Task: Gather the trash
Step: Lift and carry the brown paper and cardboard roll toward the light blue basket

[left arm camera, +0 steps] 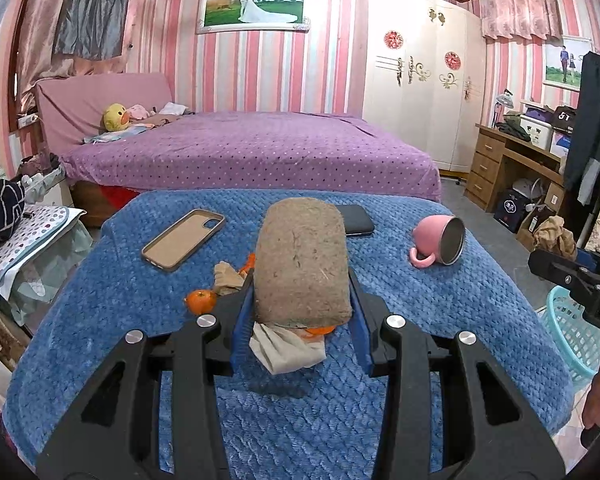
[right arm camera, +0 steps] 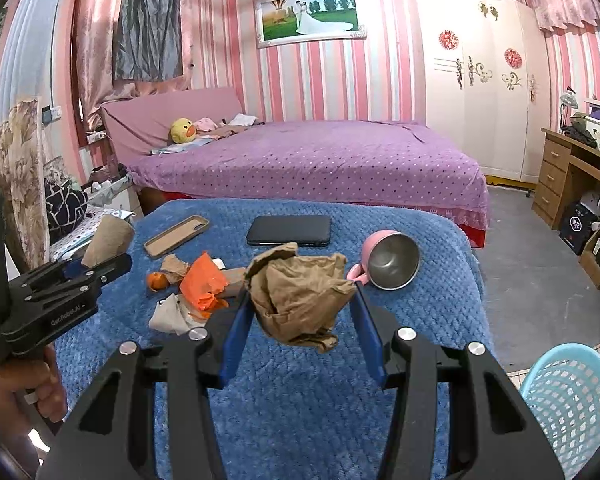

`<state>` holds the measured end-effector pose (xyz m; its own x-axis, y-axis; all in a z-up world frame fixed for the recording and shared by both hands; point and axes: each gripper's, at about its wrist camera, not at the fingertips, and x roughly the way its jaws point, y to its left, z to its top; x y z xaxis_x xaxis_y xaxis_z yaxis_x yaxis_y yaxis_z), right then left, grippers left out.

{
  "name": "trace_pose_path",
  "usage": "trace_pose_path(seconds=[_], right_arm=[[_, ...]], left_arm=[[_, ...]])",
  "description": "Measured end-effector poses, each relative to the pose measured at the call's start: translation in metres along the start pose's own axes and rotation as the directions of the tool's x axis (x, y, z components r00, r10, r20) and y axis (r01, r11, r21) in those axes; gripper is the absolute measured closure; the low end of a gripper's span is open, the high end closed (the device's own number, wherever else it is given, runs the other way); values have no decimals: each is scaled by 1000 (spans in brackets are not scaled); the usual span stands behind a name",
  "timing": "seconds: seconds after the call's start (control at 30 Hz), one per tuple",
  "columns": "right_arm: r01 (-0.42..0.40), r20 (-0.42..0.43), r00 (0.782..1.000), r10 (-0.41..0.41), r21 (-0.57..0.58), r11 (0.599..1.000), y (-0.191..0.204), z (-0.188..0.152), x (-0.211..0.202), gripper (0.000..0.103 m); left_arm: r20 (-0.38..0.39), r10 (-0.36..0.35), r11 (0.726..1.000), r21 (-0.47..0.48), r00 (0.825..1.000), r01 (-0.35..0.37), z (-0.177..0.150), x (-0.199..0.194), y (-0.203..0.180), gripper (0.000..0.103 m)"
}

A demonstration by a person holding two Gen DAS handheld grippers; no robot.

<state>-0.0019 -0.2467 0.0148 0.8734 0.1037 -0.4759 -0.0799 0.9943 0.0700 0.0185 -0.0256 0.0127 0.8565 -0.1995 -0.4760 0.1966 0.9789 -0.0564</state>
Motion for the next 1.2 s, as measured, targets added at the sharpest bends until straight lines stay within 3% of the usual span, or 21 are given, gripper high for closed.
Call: trace_pose_path(seconds=[0.47, 0.7, 0.87, 1.03, 1.2], right_arm=[[50, 9, 999, -50, -8, 999, -17, 1, -13, 54], [112, -10, 994, -112, 0, 994, -34, -1, -17, 54], [154, 11, 988, -156, 93, 984, -65, -6, -21, 54], [178, 54, 982, -181, 58, 982, -72, 1, -42, 54], [208, 94, 971, -220, 122, 970, -106, 1, -73, 54]], left_arm=[[13, -26, 1000, -11, 1000, 26, 5, -1, -8, 63], [15, -50, 999, -18, 999, 50, 7, 1, -16, 63], [5, -71, 997, 19, 997, 71, 1, 1, -32, 63], [-33, -119, 993, 21, 992, 120, -5, 6, -50, 63], [-42, -172, 985, 29, 984, 173, -6, 6, -80, 63]])
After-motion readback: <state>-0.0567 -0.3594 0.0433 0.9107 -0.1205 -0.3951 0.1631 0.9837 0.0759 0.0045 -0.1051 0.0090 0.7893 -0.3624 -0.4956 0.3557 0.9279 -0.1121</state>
